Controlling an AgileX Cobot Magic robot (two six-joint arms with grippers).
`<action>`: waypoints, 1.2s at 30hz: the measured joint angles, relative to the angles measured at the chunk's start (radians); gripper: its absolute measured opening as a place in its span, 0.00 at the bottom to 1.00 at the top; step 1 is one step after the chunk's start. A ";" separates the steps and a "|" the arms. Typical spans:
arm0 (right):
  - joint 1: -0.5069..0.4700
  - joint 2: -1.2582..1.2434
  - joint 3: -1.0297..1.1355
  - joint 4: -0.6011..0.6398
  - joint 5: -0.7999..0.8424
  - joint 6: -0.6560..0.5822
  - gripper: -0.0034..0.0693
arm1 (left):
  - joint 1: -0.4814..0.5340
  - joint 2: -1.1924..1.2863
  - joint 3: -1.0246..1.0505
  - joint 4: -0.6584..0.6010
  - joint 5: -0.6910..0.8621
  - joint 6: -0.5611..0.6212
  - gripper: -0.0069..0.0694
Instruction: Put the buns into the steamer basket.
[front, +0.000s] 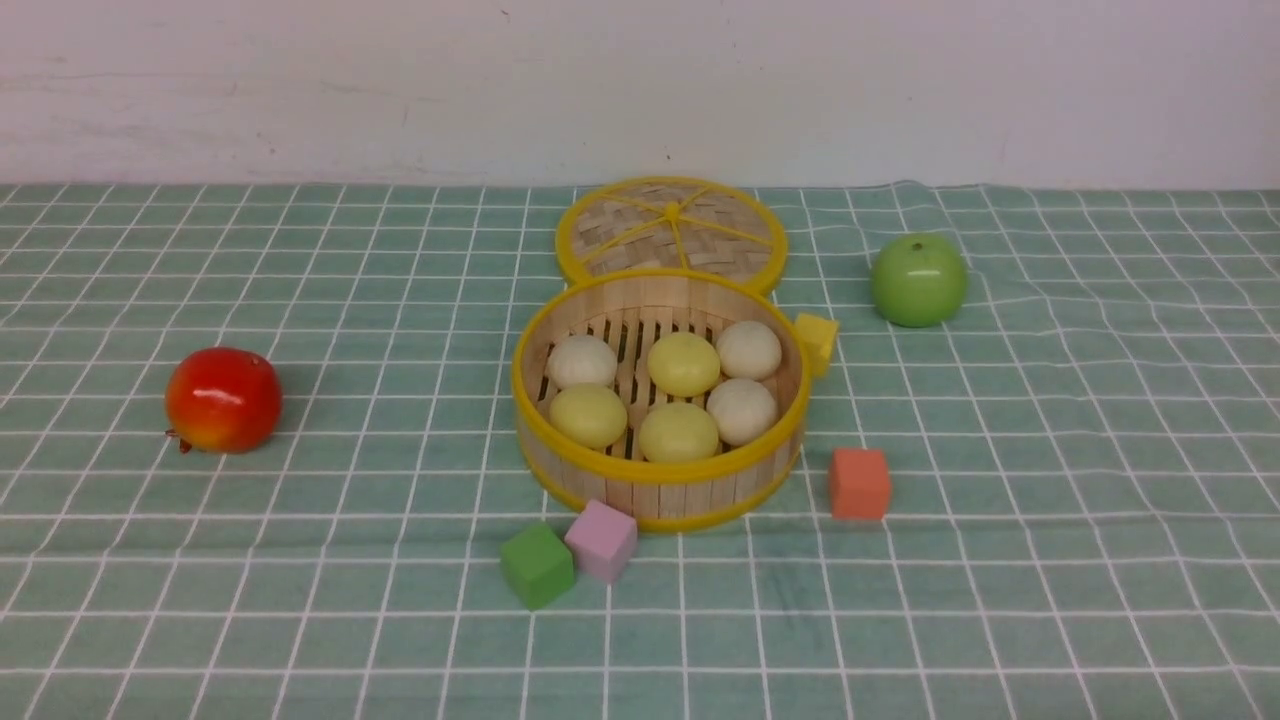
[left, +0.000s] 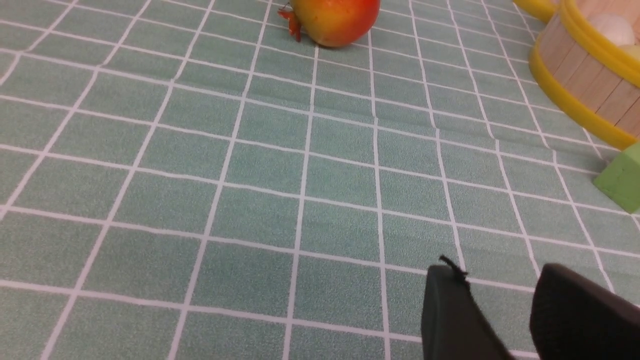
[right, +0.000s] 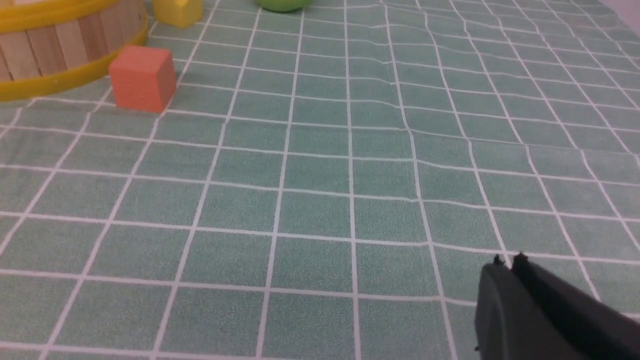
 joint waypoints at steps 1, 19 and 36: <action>0.000 0.000 0.000 0.007 0.000 0.000 0.06 | 0.000 0.000 0.000 0.000 0.000 0.000 0.40; -0.001 0.000 -0.001 0.046 0.003 0.000 0.09 | 0.000 0.000 0.000 0.000 0.000 0.000 0.40; -0.001 0.000 -0.001 0.046 0.003 0.000 0.12 | 0.000 0.000 0.000 0.000 0.000 0.000 0.40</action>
